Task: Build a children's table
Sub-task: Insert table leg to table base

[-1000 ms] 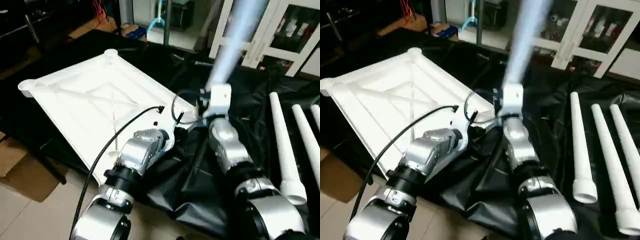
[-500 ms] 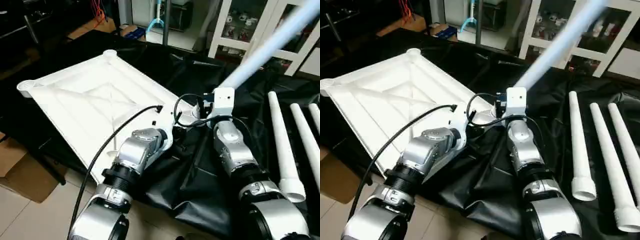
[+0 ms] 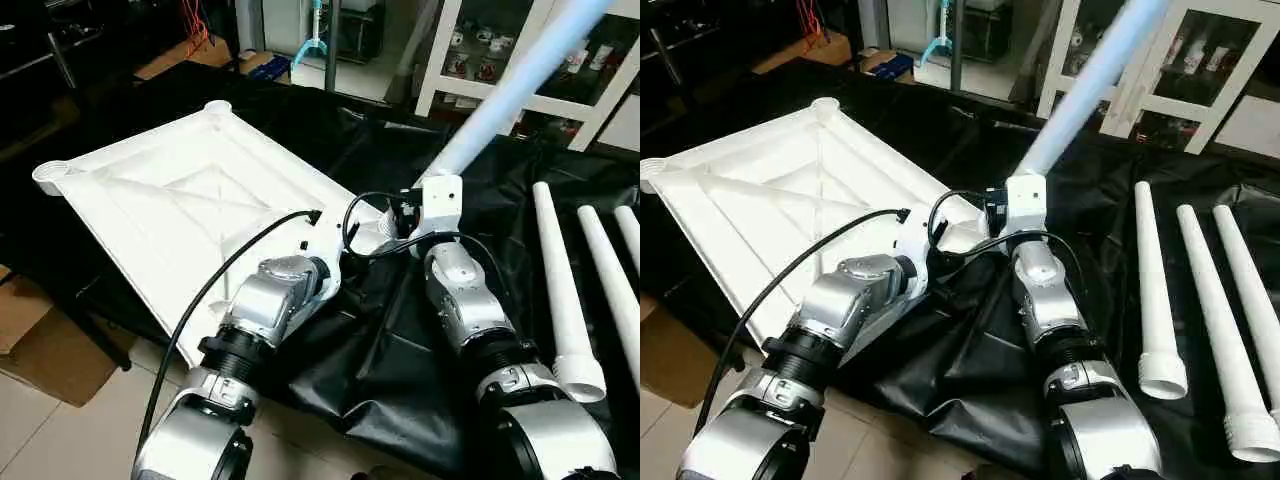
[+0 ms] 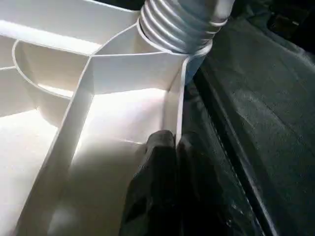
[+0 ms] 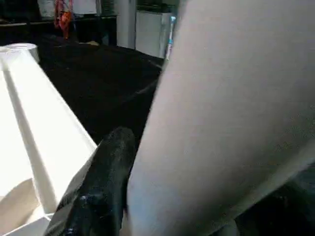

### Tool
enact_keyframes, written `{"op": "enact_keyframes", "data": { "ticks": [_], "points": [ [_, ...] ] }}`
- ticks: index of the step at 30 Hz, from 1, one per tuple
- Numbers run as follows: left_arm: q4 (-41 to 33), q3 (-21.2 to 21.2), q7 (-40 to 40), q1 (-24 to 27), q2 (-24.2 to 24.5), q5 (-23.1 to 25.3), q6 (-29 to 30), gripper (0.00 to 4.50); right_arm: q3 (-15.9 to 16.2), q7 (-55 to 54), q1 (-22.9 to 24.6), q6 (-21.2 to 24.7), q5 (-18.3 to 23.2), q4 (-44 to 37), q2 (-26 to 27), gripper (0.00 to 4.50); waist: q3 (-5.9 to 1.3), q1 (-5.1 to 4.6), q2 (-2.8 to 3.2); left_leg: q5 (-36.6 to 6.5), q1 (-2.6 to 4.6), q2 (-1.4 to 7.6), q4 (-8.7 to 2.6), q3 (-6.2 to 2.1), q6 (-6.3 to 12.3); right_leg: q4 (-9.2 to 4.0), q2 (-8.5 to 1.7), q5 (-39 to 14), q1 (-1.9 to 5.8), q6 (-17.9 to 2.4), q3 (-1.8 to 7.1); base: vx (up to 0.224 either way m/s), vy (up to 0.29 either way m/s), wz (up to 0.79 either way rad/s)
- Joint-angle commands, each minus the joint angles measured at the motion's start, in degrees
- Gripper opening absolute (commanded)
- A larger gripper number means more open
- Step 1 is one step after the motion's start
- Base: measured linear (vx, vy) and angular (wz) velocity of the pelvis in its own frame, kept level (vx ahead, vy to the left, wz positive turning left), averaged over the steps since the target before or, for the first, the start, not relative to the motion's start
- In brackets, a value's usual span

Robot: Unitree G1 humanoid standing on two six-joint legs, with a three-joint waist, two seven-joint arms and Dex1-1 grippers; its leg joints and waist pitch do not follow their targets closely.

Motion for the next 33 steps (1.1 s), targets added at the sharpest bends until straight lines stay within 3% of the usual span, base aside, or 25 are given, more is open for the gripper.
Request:
{"op": "enact_keyframes", "data": {
  "ticks": [1, 5, 7, 10, 13, 14, 15, 17, 20, 24, 26, 31, 32, 33],
  "points": [
    [-3.49, 1.43, -0.28, -0.10, 1.72, -0.79, -2.84, 0.00, -1.44, 0.64, 2.17, 2.28, 0.62, 0.63, -1.16, 2.32, -4.38, 0.71, -0.81, 11.23, 0.03, 0.98, -2.26, -0.10, 18.02, -2.51, -3.08, 10.01, 5.39, -19.02, 2.08, 0.000, 0.000, 0.00],
    [-5.07, -2.16, -5.31, 1.57, 4.74, 0.80, -6.71, 0.00, -2.10, 7.44, 3.66, 6.97, 4.22, -4.32, -1.76, 2.18, -4.09, 0.84, -0.85, 8.56, -0.16, 1.12, -2.48, -0.15, 17.34, -2.85, -3.09, 6.74, 5.50, -18.36, 2.14, 0.000, 0.000, 0.00],
    [-7.27, -4.93, -9.73, 3.43, 7.40, 1.52, -9.54, 0.00, -2.48, 12.69, 4.66, 10.54, 6.92, -8.38, -3.39, 2.02, -3.96, 1.13, -0.55, 7.30, 0.03, 1.27, -2.63, -0.19, 16.01, -3.10, -3.08, 4.51, 5.44, -17.81, 2.23, 0.000, 0.000, 0.00],
    [-8.36, -7.26, -13.27, 4.98, 10.12, 2.56, -13.20, 0.00, -3.35, 17.24, 5.06, 13.15, 9.64, -11.31, -5.53, 1.97, -3.95, 1.60, -0.56, 6.60, 0.17, 1.39, -2.82, -0.15, 14.44, -3.17, -3.01, 3.86, 5.36, -17.36, 2.35, 0.000, 0.000, 0.00],
    [-10.73, -11.43, -21.56, 7.71, 14.83, 3.18, -20.91, 0.00, -3.21, 26.36, 6.02, 18.27, 13.13, -16.00, -10.61, 1.95, -3.99, 2.30, -0.59, 7.41, 0.16, 1.55, -2.92, -0.24, 14.11, -2.82, -3.07, 6.17, 5.56, -17.36, 2.54, 0.000, 0.000, 0.00],
    [-10.80, -11.57, -21.81, 7.78, 14.99, 3.21, -21.05, 0.00, -3.20, 26.74, 6.07, 18.54, 13.31, -16.20, -10.80, 1.93, -4.07, 2.47, -0.53, 7.76, 0.16, 1.61, -2.83, -0.28, 14.12, -2.65, -3.11, 7.01, 5.57, -17.32, 2.53, 0.000, 0.000, 0.00],
    [-11.71, -13.52, -25.12, 8.63, 17.25, 3.57, -23.00, 0.00, -2.99, 32.32, 6.90, 22.36, 15.80, -19.26, -13.63, 1.92, -4.07, 2.62, -0.39, 8.53, 0.49, 1.69, -2.88, -0.25, 14.12, -2.62, -2.99, 7.78, 5.22, -17.49, 2.45, 0.000, 0.000, 0.00],
    [-12.18, -15.05, -27.53, 9.18, 19.19, 3.82, -24.89, 0.00, -2.63, 38.65, 8.25, 25.79, 18.07, -23.01, -16.85, 1.91, -4.18, 3.28, -0.39, 9.65, 0.66, 1.77, -2.77, -0.21, 14.25, -2.36, -3.04, 9.24, 5.30, -17.65, 2.52, 0.000, 0.000, 0.00],
    [-12.27, -15.34, -28.87, 9.32, 20.11, 3.61, -26.29, 0.00, -0.93, 47.93, 10.62, 29.02, 20.32, -27.10, -21.98, 1.90, -4.14, 3.99, -0.60, 10.82, 0.90, 1.77, -2.70, -0.03, 13.68, -2.22, -3.03, 10.71, 5.15, -17.92, 2.53, 0.000, 0.000, 0.00],
    [-10.86, -15.35, -28.61, 9.18, 20.65, 4.32, -29.50, 0.00, -0.32, 52.12, 12.90, 30.02, 20.90, -29.96, -24.65, 1.88, -3.88, 4.31, -0.90, 7.13, 0.31, 1.69, -2.86, 0.07, 12.11, -2.68, -3.39, 6.54, 5.36, -16.99, 2.70, 0.000, 0.000, 0.00],
    [-10.21, -15.44, -28.17, 9.06, 20.89, 4.71, -30.71, 0.00, -0.68, 52.38, 13.89, 30.79, 21.66, -31.18, -24.78, 1.88, -3.88, 4.27, -1.03, 6.25, 0.40, 1.72, -3.00, 0.05, 11.00, -2.85, -3.33, 4.78, 5.33, -16.51, 2.70, 0.000, 0.000, 0.00],
    [-9.33, -14.78, -27.55, 9.15, 20.96, 4.86, -33.01, 0.00, -2.13, 53.34, 17.50, 34.65, 26.68, -36.41, -23.22, 1.88, -3.91, 4.59, -0.93, 6.95, 0.39, 1.73, -3.01, -0.04, 10.69, -2.75, -3.22, 6.24, 5.31, -16.09, 2.76, 0.000, 0.000, 0.00],
    [-9.30, -14.69, -27.67, 9.19, 20.96, 4.77, -33.24, 0.00, -2.70, 53.01, 17.53, 34.48, 27.13, -36.63, -22.43, 1.88, -3.93, 4.64, -0.68, 6.95, 0.40, 1.75, -3.00, -0.07, 10.63, -2.72, -3.29, 6.19, 5.26, -16.16, 2.74, 0.000, 0.000, 0.00],
    [-9.10, -14.58, -27.90, 9.18, 20.88, 4.58, -33.82, 0.00, -3.75, 52.04, 17.41, 33.41, 27.25, -36.58, -20.73, 1.88, -3.90, 4.54, -0.85, 6.44, 0.29, 1.77, -3.07, -0.06, 10.26, -2.82, -3.34, 5.56, 5.29, -16.04, 2.71, 0.000, 0.000, 0.00]
  ]
}}
